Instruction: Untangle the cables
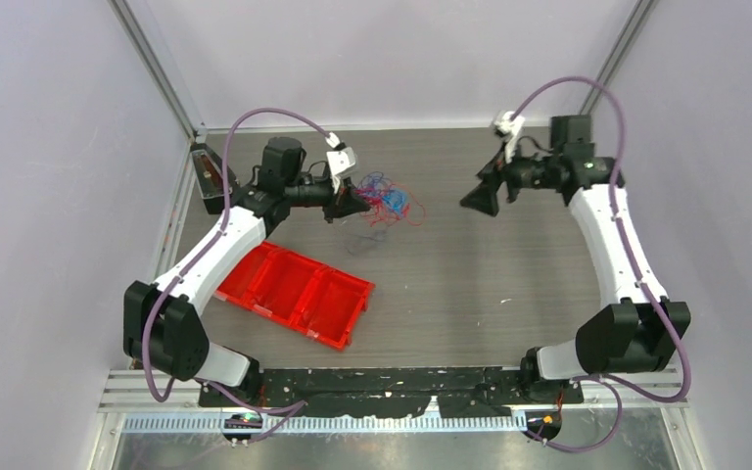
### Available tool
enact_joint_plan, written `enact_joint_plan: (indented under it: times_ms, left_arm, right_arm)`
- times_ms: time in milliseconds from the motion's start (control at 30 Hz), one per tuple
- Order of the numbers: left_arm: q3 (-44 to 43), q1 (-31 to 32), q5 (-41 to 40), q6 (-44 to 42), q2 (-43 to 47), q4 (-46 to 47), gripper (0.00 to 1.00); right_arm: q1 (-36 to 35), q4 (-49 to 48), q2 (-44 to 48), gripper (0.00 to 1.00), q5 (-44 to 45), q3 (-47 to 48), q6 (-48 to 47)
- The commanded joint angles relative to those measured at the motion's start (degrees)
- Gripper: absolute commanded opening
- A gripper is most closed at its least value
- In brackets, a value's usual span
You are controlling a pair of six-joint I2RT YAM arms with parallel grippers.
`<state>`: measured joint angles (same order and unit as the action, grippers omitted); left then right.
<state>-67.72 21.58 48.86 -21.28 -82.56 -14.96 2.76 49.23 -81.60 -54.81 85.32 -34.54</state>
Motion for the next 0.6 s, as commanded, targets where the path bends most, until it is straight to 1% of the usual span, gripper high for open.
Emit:
enact_joint_plan:
  times_ms: [0,33,133,200,267,333,433,567]
  left_arm:
    - [-5.9,0.7,7.3,6.0,1.8,2.2,0.00]
    - [-6.4,0.8,8.0,6.2,2.1,2.1,0.00]
    - [-7.8,1.5,9.8,5.8,2.6,1.1,0.00]
    - [-9.2,2.6,11.8,4.4,2.4,-1.1,0.01]
    - [-11.0,4.8,13.0,1.9,2.0,-4.1,0.03]
    - [-13.0,6.9,14.4,-1.2,1.3,-7.4,0.05]
    - [-15.7,9.2,16.2,-6.5,0.1,-12.2,0.04]
    - [-20.1,10.1,17.5,-9.6,-2.4,-16.2,0.02]
  right_arm:
    - [-9.3,-16.1,5.4,0.96,2.6,-7.3,7.8]
    - [-11.6,-19.1,5.6,0.95,2.6,-8.6,9.5]
    - [-15.4,-24.8,5.6,0.95,2.6,-9.5,14.5]
    - [-17.8,-31.3,5.8,0.95,2.7,-9.5,16.9]
    - [-21.1,-34.5,5.5,0.95,2.8,-8.6,18.6]
    - [-23.4,-35.3,4.5,0.95,2.8,-6.8,18.9]
    - [-25.7,-34.1,2.1,0.95,2.5,-4.9,17.6]
    - [-27.8,-29.1,0.3,0.96,2.0,-2.9,10.4]
